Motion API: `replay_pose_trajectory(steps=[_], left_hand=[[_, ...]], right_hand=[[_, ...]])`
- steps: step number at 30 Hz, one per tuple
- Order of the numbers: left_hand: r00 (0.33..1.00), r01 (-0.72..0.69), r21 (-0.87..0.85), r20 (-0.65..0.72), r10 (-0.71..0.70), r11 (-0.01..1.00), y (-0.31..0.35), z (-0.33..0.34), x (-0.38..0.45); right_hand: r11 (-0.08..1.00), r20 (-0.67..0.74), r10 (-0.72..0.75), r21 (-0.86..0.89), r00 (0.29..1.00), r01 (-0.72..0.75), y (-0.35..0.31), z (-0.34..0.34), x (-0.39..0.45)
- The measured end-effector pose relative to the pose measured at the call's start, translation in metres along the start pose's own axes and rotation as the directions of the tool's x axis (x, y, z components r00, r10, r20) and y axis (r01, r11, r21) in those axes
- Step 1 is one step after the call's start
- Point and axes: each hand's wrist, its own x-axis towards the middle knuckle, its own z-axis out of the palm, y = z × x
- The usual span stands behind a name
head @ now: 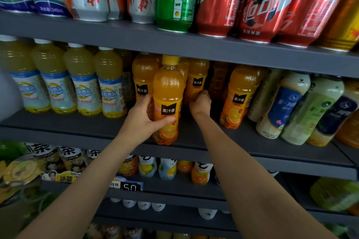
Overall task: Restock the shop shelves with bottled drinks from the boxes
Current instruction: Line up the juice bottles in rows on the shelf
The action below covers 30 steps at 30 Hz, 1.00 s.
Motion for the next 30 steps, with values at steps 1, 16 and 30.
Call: replay_pose_trajectory(steps=[1, 16, 30], left_hand=[[1.000, -0.005, -0.005, -0.001, 0.005, 1.000, 0.000, 0.001, -0.001], [1.000, -0.016, -0.008, -0.002, 0.016, 1.000, -0.002, 0.001, -0.001], [1.000, -0.014, -0.010, -0.023, 0.013, 1.000, 0.001, 0.004, -0.003]], right_hand=[[1.000, -0.010, -0.008, -0.007, 1.000, 0.008, 0.002, -0.001, -0.002], [1.000, -0.057, -0.006, -0.026, 0.998, 0.004, 0.003, -0.002, -0.011], [0.994, -0.063, -0.109, -0.031, 0.992, 0.107, 0.007, -0.011, -0.030]])
